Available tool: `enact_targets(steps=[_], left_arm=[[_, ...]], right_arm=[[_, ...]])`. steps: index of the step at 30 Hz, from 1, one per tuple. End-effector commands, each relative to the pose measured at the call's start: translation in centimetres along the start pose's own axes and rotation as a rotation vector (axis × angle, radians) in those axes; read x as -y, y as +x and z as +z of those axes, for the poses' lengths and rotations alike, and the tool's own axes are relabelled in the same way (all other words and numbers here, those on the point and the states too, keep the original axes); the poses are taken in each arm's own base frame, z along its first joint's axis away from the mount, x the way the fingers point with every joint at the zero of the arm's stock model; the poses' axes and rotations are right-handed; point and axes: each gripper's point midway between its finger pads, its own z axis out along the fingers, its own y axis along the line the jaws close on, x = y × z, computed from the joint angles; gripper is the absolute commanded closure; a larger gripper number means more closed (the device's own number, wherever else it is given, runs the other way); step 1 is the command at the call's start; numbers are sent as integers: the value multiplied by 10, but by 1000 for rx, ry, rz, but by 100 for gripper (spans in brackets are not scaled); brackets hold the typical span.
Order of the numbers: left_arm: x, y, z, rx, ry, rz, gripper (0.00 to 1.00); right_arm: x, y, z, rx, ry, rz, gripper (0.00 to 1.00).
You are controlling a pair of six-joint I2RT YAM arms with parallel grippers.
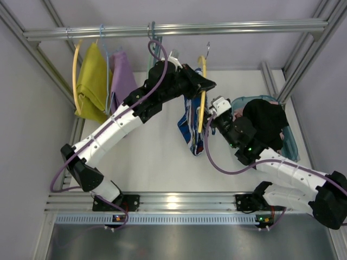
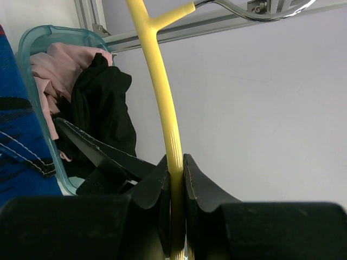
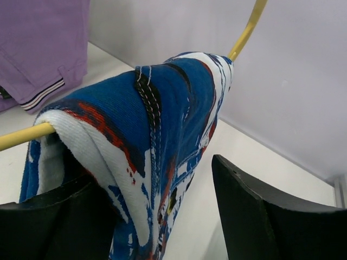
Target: Remove the trousers from the hanger
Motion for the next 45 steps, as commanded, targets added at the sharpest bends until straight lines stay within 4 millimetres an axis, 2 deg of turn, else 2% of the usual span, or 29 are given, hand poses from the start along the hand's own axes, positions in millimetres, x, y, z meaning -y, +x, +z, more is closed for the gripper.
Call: enact_targets(steps=[1, 4, 8, 11, 14, 15, 17, 18, 20, 21, 22, 27, 30, 31, 32, 34, 35, 37, 38, 40, 45], left_arm=[[103, -22, -50, 81, 323, 27, 100], [104, -21, -52, 76, 326, 18, 100], [109, -21, -55, 66, 338, 0, 100], [111, -21, -57, 66, 342, -7, 100], [115, -21, -60, 61, 353, -17, 100], [115, -20, -60, 56, 351, -22, 100], [116, -20, -61, 56, 354, -27, 100], [116, -20, -61, 54, 353, -30, 100], [117, -19, -64, 51, 357, -35, 100], [117, -19, -64, 50, 357, -36, 100], [116, -19, -65, 50, 356, -36, 100], [116, -20, -68, 60, 353, -23, 100], [108, -20, -67, 70, 335, -10, 100], [99, -19, -64, 70, 316, -7, 100], [97, -19, -65, 75, 313, 4, 100], [84, -17, -61, 76, 285, 18, 100], [82, -19, -61, 83, 279, 28, 100], [75, -19, -61, 85, 266, 40, 100], [65, -19, -57, 85, 245, 42, 100], [59, -18, -57, 88, 233, 45, 100], [22, -11, -47, 83, 153, 49, 100]], right_arm=[[19, -36, 9, 89, 58, 49, 33], [18, -40, 10, 96, 45, 27, 32], [28, -31, 18, 62, 112, 16, 30], [26, -26, 25, 52, 100, 9, 31], [25, -24, 30, 54, 95, 2, 43], [27, -26, 31, 58, 102, 0, 54], [30, -26, 32, 56, 114, 1, 65], [33, -26, 33, 53, 122, 7, 74], [36, -25, 32, 41, 128, 10, 85], [39, -29, 33, 45, 133, 19, 95], [42, -30, 33, 43, 139, 22, 99], [49, -53, 28, 69, 125, 48, 100], [57, -71, 23, 84, 126, 86, 100], [57, -76, 21, 89, 115, 94, 100], [63, -89, 17, 115, 119, 108, 100], [63, -95, 12, 117, 103, 114, 100], [67, -107, 6, 139, 105, 124, 100], [68, -111, 0, 133, 99, 132, 100], [72, -122, -6, 155, 106, 143, 100], [76, -130, -14, 167, 108, 144, 100], [87, -161, -32, 218, 119, 164, 100]])
